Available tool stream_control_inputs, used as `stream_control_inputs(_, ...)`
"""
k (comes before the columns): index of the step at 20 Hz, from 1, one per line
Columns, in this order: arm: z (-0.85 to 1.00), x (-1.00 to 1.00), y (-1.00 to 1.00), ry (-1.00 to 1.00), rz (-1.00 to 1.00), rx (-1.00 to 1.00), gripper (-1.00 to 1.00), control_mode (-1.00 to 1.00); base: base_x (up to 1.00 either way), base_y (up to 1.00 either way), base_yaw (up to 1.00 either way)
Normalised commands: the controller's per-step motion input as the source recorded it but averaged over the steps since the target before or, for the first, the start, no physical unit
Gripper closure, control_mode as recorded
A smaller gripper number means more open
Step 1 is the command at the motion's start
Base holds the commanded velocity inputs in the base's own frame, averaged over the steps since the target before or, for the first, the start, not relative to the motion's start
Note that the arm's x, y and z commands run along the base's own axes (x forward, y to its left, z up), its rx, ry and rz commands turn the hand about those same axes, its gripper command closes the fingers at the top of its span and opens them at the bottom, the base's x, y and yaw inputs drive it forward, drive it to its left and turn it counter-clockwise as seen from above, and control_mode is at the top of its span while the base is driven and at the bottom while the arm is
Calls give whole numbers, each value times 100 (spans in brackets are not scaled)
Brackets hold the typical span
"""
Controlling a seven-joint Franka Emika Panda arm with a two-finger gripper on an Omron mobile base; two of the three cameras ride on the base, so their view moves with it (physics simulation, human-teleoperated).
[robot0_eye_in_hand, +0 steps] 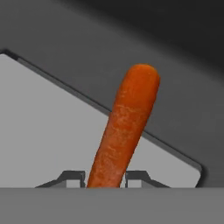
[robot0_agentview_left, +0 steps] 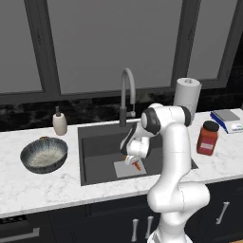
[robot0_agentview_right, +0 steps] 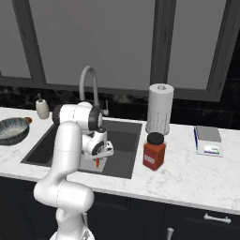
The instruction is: Pick the carrot from the sink and place it in the bowl. Then pick the bowl and place it in the microwave. Then close the microwave door and press the start button.
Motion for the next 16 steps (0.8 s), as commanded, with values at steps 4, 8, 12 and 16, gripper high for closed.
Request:
stream_control_inputs(4, -30, -6, 12, -4, 0, -1, 100, -100, 0, 0, 0)
stream_control_inputs(8, -33, -15, 29, -2, 0, 5, 100, -100, 0, 0, 0)
stream_control_inputs(12, 11, -9, 1, 0, -1, 0, 100, -100, 0, 0, 0)
stream_control_inputs(16, 77, -36, -3, -11, -1, 0, 100, -100, 0, 0, 0)
